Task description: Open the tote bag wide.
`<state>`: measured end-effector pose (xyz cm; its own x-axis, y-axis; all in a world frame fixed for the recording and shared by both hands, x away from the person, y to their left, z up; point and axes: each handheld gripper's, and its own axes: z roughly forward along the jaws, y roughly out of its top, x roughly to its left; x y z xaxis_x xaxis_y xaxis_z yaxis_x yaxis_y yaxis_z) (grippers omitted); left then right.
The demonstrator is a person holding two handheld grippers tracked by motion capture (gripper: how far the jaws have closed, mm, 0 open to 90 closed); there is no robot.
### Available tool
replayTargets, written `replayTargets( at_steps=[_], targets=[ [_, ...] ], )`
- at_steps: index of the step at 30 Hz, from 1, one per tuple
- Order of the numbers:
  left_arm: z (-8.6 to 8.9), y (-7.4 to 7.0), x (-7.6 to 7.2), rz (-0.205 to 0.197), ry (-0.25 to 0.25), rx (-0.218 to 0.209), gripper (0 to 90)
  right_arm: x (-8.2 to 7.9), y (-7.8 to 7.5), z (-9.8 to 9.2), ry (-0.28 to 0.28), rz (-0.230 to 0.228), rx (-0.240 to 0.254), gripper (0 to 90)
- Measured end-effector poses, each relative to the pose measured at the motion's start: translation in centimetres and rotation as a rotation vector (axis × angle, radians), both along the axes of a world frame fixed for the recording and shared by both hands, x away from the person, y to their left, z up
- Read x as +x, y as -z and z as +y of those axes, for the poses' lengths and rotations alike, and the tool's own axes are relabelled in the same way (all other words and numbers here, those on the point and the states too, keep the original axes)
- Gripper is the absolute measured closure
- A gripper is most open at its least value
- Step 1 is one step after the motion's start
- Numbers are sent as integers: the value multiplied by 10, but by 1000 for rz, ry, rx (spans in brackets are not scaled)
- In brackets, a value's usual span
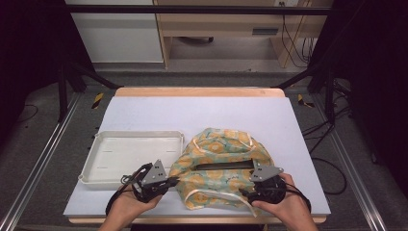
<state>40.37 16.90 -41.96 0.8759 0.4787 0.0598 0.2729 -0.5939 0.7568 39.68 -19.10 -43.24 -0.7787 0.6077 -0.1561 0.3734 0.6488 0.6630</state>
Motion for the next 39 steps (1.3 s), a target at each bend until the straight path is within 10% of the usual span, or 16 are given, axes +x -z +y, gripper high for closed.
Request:
replayTargets(
  at_steps=[5, 9, 22, 34, 39],
  targets=[
    [-2, 5, -1, 19, 15, 38, 900, -4, 1, -3, -20, -6, 19, 821],
    [-5, 8, 1, 34, 25, 54, 900, -9, 11, -8, -41, 26, 30, 900],
    [-19, -1, 3, 20, 24, 96, 900, -9, 10, -20, -7, -26, 103, 888],
    [-21, -34, 11, -34, -20, -3, 900, -13, -4, 3, -25, -86, 106, 274],
    [-21, -42, 11, -45, -16, -11, 900, -4, 1, 10, -7, -81, 45, 540]
  ],
)
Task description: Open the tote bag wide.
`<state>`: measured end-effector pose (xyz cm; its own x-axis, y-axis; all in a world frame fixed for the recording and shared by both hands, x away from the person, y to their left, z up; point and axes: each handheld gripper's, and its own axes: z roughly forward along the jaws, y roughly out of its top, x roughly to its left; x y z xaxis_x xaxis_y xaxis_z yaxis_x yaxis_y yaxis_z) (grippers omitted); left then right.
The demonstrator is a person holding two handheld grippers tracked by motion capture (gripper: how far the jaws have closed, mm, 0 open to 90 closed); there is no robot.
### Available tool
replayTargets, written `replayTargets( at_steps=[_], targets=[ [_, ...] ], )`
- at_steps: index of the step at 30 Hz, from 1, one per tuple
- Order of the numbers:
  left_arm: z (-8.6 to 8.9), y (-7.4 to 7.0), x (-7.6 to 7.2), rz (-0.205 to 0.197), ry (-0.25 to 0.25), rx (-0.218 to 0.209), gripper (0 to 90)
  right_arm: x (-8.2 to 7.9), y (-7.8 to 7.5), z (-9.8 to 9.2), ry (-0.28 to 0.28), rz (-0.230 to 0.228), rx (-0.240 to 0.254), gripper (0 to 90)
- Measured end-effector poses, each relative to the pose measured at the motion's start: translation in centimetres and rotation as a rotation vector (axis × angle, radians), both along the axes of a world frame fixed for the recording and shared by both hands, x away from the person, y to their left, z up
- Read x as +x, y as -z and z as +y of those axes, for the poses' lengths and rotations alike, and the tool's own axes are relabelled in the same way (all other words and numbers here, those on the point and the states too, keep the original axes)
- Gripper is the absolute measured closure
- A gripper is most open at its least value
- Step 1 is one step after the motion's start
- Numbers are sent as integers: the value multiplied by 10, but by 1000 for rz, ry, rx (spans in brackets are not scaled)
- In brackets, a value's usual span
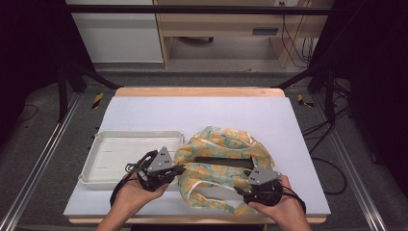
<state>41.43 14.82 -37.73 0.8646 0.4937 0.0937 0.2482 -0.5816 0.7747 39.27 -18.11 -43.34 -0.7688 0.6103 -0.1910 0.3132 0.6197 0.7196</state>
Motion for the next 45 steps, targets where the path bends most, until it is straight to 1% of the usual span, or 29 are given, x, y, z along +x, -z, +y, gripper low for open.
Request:
replayTargets(
  at_steps=[2, 4, 5, 7, 9, 10, 12, 14, 15, 18, 19, 21, 23, 24, 25, 26, 27, 29, 30, 31, 33, 34, 36, 38, 39, 41, 42, 43, 45],
  targets=[
    [2, 2, -1, 12, 2, 11, 900, 1, 0, -4, 17, -1, 12, 770],
    [3, 7, 0, 38, 12, 18, 900, 2, -1, -10, 34, -2, 32, 879],
    [3, 9, 0, 45, 15, 24, 900, 2, -1, -12, 40, -11, 39, 899],
    [1, 15, 0, 64, 30, 38, 900, 2, -4, -14, 61, -30, 60, 900],
    [0, 17, 1, 61, 37, 55, 885, 2, -6, -16, 78, -50, 75, 900],
    [-1, 16, 1, 53, 32, 45, 847, 1, -7, -17, 81, -57, 79, 900],
    [-2, 12, 2, 39, 26, 25, 734, 0, -6, -18, 70, -52, 77, 900],
    [-2, 1, 5, 25, 23, -5, 674, -1, -4, -18, 59, -48, 71, 900],
    [-3, -5, 7, 14, 23, -13, 639, -2, -2, -19, 58, -45, 72, 900],
    [-7, -21, 16, -19, 13, -8, 572, -3, 1, -22, 61, -44, 89, 900],
    [-9, -25, 21, -24, 10, -6, 545, -4, 3, -23, 62, -44, 92, 900],
    [-14, -28, 33, -35, 11, 18, 493, -5, 5, -24, 60, -39, 96, 900],
    [-21, -27, 45, -45, 14, 48, 439, -5, 6, -24, 54, -39, 104, 900],
    [-26, -25, 54, -45, 21, 60, 418, -6, 6, -24, 52, -42, 104, 900],
    [-29, -24, 61, -44, 26, 65, 392, -7, 6, -24, 46, -43, 106, 900],
    [-33, -22, 67, -40, 35, 64, 369, -7, 6, -24, 43, -45, 108, 900],
    [-36, -19, 73, -35, 44, 78, 346, -8, 6, -24, 41, -47, 108, 900],
    [-43, -12, 84, -7, 63, 120, 306, -9, 6, -24, 37, -45, 114, 900],
    [-46, -9, 87, 4, 65, 140, 295, -9, 6, -23, 33, -46, 113, 900],
    [-49, -4, 93, 3, 63, 160, 291, -9, 7, -23, 31, -46, 114, 900],
    [-54, 2, 99, 13, 66, 186, 282, -10, 7, -23, 25, -45, 114, 900],
    [-56, 5, 102, 14, 64, 189, 296, -10, 8, -23, 21, -44, 113, 900],
    [-58, 8, 106, 18, 62, 207, 381, -11, 8, -23, 18, -43, 113, 900],
    [-60, 10, 111, 29, 48, 239, 491, -12, 7, -22, 9, -41, 108, 900],
    [-61, 10, 113, 35, 43, 250, 568, -12, 6, -21, 1, -34, 102, 900],
    [-64, 10, 118, 29, 23, 267, 678, -14, 7, -20, -14, -24, 80, 900],
    [-65, 8, 122, 32, 20, 285, 751, -15, 8, -20, -19, -21, 71, 900],
    [-66, 6, 124, 30, 10, 286, 794, -16, 10, -20, -28, -9, 58, 900],
    [-68, 3, 130, 13, -15, 291, 859, -19, 12, -21, -39, 3, 41, 900]
  ],
)
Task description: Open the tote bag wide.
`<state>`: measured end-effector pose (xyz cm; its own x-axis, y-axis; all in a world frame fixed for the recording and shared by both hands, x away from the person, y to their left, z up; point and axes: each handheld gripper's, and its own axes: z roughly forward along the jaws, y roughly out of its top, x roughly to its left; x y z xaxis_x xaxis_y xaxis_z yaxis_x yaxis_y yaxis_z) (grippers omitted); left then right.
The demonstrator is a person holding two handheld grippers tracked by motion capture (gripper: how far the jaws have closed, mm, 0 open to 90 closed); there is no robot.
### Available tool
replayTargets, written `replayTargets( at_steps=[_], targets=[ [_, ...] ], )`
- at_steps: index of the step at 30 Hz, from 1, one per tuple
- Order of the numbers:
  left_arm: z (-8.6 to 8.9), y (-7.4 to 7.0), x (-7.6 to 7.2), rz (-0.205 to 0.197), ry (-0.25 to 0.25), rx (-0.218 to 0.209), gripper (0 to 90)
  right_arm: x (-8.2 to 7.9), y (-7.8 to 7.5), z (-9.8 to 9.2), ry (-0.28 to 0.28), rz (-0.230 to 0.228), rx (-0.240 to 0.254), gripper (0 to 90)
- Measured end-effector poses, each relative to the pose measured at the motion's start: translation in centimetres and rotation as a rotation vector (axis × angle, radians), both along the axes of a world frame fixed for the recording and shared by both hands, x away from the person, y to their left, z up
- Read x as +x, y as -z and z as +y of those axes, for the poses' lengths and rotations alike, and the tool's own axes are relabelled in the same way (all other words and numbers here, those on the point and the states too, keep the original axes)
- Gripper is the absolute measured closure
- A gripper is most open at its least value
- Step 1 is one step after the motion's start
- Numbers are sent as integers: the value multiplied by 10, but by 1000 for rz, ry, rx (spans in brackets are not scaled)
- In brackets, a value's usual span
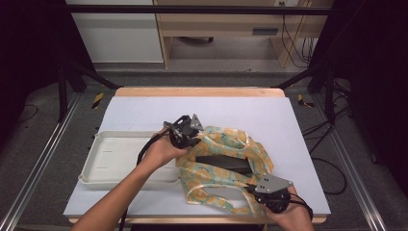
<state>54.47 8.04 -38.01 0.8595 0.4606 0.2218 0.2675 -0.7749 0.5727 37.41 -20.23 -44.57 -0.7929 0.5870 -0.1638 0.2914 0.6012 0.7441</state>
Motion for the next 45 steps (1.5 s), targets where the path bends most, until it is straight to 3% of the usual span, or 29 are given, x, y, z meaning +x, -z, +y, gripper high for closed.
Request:
replayTargets(
  at_steps=[4, 9, 16, 24, 32, 40, 45],
  targets=[
    [1, -8, 16, -26, -66, -56, 884, -5, 6, -2, -17, 27, -15, 900],
    [-2, -19, 29, -60, -108, -94, 892, -9, 14, -1, -36, 45, -22, 900],
    [-5, -24, 42, -82, -145, -112, 892, -12, 20, 4, -60, 75, -40, 900],
    [-7, -9, 57, -50, -183, -93, 889, -14, 22, 6, -66, 88, -45, 900],
    [-7, 15, 66, 1, -195, -27, 883, -13, 24, 4, -62, 88, -40, 900],
    [-6, 28, 69, 26, -205, -16, 885, -14, 25, 3, -62, 86, -37, 900],
    [-4, 30, 66, 48, -197, -34, 875, -15, 25, 2, -60, 94, -32, 900]
  ],
)
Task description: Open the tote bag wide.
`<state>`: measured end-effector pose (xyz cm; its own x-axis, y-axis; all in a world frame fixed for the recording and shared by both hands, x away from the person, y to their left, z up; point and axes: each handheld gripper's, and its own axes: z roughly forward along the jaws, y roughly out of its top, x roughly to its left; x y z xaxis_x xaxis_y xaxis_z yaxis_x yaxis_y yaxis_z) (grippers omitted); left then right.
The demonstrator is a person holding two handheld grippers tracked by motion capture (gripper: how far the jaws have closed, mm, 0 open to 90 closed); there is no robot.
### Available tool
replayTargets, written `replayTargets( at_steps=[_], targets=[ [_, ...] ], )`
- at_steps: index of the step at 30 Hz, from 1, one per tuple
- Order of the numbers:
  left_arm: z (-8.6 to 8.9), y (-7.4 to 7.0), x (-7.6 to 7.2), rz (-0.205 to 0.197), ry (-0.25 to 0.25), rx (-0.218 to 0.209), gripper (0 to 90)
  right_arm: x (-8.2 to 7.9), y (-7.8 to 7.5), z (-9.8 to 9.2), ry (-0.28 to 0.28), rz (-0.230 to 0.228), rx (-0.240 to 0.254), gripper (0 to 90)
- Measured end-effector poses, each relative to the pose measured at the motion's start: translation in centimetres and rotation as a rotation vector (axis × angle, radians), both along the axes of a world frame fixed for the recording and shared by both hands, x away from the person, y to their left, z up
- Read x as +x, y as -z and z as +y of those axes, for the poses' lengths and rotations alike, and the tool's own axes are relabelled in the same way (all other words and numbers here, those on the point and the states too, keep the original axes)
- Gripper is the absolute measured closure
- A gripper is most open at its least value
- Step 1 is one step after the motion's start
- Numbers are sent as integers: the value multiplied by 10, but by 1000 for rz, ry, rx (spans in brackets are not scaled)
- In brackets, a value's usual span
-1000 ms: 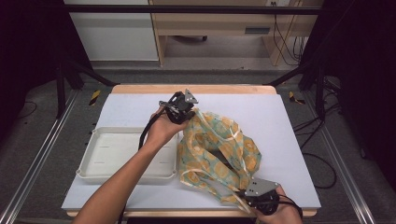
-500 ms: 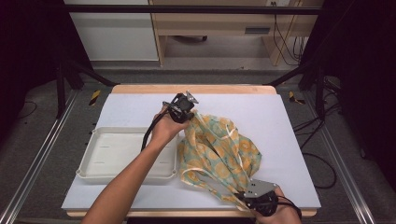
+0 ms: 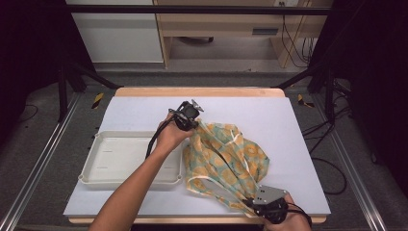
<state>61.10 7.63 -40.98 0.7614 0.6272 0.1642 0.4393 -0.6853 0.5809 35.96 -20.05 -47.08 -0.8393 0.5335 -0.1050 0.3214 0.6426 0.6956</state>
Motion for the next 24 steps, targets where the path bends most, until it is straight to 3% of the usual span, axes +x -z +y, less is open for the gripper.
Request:
replayTargets(
  at_steps=[4, 6, 8, 10, 15, 18, 24],
  targets=[
    [2, -5, -13, -19, 36, -32, 766, 3, 0, 0, 15, -10, 15, 894],
    [3, -9, -24, -38, 54, -57, 691, 5, -2, -2, 29, -19, 29, 837],
    [5, -14, -34, -58, 74, -52, 637, 6, -5, -3, 43, -36, 37, 782],
    [8, -22, -44, -75, 85, -63, 573, 7, -7, -4, 60, -44, 48, 678],
    [19, -44, -69, -103, 127, -101, 499, 7, -20, -2, 84, -71, 47, 508],
    [23, -54, -80, -118, 142, -101, 464, 8, -29, -3, 97, -79, 59, 435],
    [24, -60, -110, -125, 230, -126, 392, 20, -54, -7, 134, -87, 89, 318]
  ],
)
